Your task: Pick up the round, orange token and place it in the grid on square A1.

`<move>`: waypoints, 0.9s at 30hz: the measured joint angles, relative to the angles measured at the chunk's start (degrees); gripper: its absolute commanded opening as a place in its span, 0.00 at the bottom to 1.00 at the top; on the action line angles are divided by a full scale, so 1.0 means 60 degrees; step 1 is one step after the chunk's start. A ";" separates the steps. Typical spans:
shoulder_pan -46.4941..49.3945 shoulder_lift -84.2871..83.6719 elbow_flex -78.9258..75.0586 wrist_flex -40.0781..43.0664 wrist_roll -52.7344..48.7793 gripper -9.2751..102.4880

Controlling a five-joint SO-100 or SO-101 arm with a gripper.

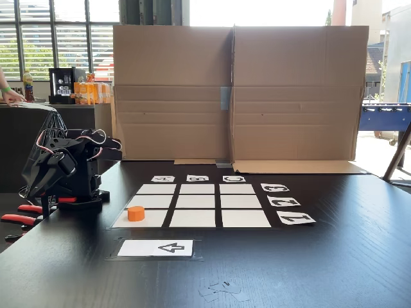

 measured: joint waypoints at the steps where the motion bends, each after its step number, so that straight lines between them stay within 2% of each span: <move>1: 0.0000 0.0000 0.0015 0.0103 0.0000 0.08; 9: 0.0000 0.0000 0.0015 0.0615 -0.0469 0.08; 27: 0.0000 0.0000 0.0015 0.0703 -0.0571 0.08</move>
